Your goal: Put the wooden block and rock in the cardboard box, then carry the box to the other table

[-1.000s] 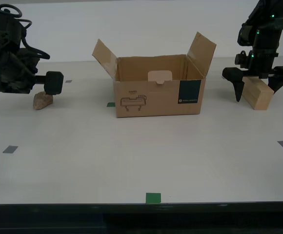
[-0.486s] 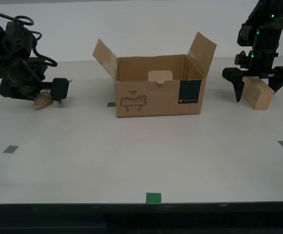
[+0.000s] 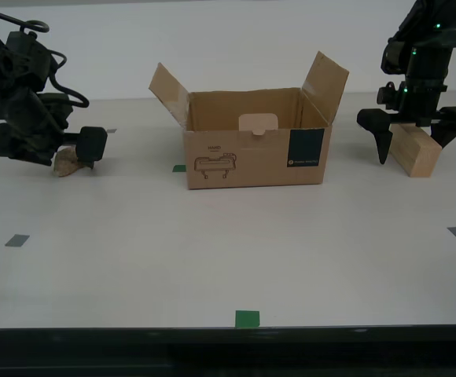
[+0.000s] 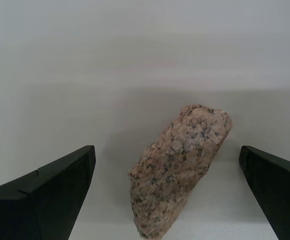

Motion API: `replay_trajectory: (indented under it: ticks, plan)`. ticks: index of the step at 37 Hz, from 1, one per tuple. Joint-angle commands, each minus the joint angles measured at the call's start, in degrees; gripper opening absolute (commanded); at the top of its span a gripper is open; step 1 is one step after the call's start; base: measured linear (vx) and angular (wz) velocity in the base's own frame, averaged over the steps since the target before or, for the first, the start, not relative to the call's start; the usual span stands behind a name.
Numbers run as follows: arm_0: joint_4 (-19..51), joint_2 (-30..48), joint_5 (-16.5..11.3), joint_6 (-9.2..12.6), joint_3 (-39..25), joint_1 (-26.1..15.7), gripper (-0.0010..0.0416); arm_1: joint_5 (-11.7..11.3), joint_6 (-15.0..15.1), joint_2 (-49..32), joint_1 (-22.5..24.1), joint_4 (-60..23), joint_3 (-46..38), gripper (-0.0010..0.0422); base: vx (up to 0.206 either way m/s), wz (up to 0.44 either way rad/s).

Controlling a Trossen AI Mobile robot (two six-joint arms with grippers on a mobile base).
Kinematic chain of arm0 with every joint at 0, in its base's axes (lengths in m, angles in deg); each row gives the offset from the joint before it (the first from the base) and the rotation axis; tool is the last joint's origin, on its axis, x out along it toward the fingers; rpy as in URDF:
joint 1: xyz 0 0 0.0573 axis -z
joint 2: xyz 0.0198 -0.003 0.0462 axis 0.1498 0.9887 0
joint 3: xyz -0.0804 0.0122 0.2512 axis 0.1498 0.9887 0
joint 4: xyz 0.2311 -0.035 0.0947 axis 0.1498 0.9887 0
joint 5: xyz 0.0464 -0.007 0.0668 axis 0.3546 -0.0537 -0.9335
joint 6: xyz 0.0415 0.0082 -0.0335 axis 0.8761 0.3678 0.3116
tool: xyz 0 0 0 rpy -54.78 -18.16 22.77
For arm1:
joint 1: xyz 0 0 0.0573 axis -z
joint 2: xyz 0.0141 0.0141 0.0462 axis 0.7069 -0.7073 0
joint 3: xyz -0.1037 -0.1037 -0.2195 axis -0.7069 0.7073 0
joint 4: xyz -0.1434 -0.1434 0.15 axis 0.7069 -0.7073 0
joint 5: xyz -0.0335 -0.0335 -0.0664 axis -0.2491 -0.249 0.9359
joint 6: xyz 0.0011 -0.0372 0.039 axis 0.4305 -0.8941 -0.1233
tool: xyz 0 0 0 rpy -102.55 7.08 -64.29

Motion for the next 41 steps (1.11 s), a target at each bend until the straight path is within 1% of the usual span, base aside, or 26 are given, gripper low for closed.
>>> replay_trajectory:
  ticks: [1, 11, 17, 29, 41]
  plan:
    - [0.1, 0.0, 0.1, 0.2, 0.0, -0.1, 0.0394, -0.1, 0.2, 0.0, 0.0, 0.0, 0.0, 0.0396, 0.000, 0.000]
    - [-0.1, 0.0, 0.1, 0.2, 0.0, -0.1, 0.0392, -0.1, 0.1, 0.0, 0.0, -0.1, 0.0, 0.0396, 0.000, 0.000]
    - [-0.3, 0.0, 0.2, 0.2, 0.0, -0.1, 0.0381, -0.1, -0.3, 0.0, 0.0, -0.1, 0.0, 0.0396, 0.000, 0.000]
    - [-0.6, 0.0, 0.1, 0.2, 0.0, -0.1, 0.0335, -0.1, -1.3, 0.0, 0.0, -0.3, 0.0, 0.0396, 0.000, 0.000]
    - [-1.0, 0.0, 0.2, 0.2, 0.0, -0.2, 0.0281, -0.1, -1.4, 0.0, 0.0, 0.0, -0.3, 0.0396, 0.000, 0.000]
